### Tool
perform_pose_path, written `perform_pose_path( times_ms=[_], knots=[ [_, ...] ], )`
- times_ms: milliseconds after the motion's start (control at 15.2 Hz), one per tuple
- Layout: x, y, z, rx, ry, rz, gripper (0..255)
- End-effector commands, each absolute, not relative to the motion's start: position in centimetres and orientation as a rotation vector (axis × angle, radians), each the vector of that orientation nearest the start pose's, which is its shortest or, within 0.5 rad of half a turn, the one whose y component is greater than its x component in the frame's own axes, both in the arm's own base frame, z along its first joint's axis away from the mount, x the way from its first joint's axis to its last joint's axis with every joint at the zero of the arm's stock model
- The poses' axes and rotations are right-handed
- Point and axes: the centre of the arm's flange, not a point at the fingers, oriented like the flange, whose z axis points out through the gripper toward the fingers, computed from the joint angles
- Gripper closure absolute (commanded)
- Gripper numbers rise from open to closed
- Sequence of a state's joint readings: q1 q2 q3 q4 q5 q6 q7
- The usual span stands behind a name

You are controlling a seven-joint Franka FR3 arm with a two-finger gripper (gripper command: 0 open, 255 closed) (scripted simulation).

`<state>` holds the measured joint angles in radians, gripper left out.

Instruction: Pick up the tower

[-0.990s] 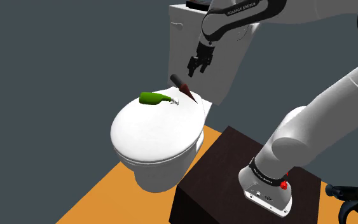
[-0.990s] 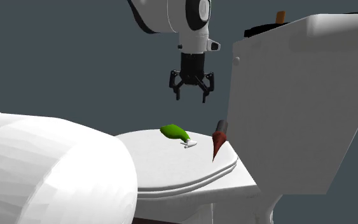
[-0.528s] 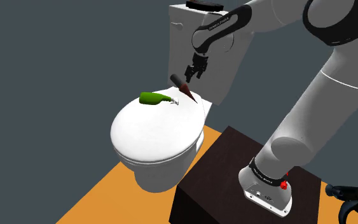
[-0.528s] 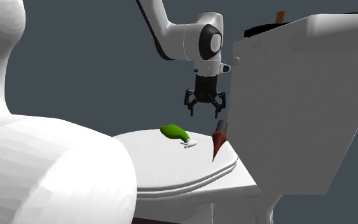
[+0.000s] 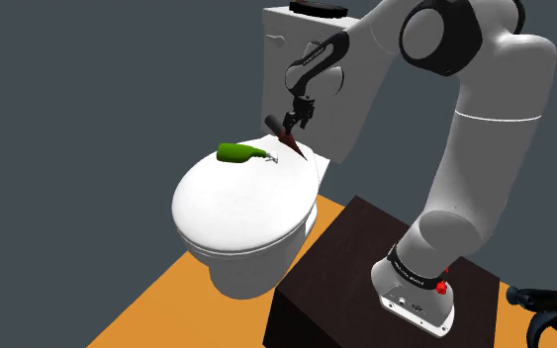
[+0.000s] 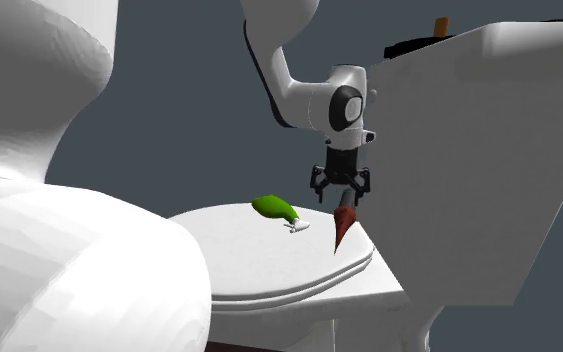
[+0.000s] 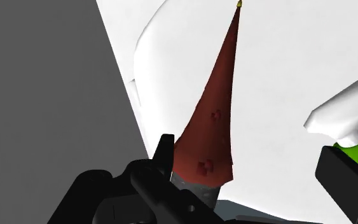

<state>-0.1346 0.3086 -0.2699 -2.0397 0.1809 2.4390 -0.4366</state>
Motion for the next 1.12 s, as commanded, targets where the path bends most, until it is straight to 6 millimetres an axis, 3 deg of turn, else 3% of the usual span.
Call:
perform_pose_path(
  times_ms=[0,528,726,792,1056],
  knots=[
    [57.1,-24.7,28.5,-3.143,0.126,-0.174,0],
    [57.7,-25.3,23.9,-3.146,0.123,-0.171,0],
    [57.7,-25.3,23.6,-3.146,0.124,-0.171,0],
    [57.7,-25.3,23.6,-3.146,0.124,-0.171,255],
    [57.7,-25.3,23.6,-3.146,0.124,-0.171,255]
  ],
)
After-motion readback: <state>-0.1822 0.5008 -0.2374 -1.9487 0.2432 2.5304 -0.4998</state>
